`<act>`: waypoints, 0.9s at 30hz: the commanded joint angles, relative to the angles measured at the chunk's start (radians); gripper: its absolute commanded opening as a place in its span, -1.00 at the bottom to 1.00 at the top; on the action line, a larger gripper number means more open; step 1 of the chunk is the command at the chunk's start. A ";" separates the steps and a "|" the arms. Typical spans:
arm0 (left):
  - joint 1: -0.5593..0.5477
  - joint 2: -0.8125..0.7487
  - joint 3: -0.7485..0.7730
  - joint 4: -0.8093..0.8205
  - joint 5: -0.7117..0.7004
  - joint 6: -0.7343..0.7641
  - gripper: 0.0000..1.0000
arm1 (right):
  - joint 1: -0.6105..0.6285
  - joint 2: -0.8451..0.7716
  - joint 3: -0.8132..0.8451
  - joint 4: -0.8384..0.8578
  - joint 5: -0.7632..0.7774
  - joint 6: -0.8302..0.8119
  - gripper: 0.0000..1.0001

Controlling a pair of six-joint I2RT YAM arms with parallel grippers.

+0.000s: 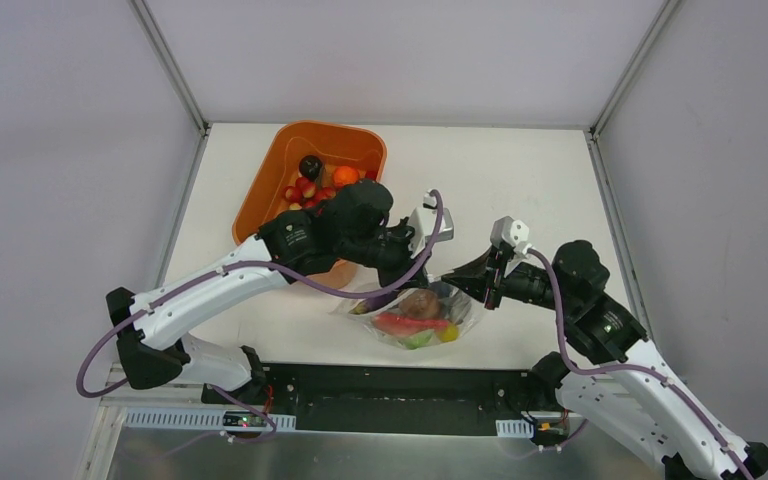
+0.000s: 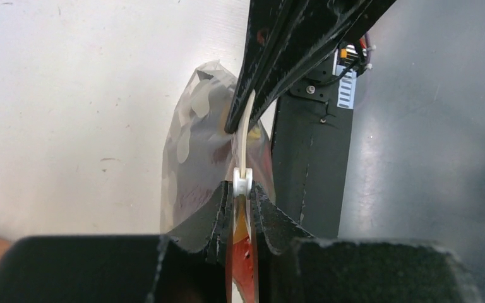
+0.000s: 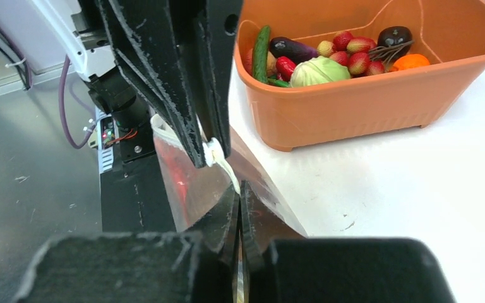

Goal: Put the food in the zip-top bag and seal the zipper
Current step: Zip the zipper food storage bag at the center of the board.

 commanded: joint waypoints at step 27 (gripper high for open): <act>-0.004 -0.159 -0.098 -0.030 -0.137 0.031 -1.00 | -0.007 -0.070 -0.023 0.068 0.185 0.013 -1.00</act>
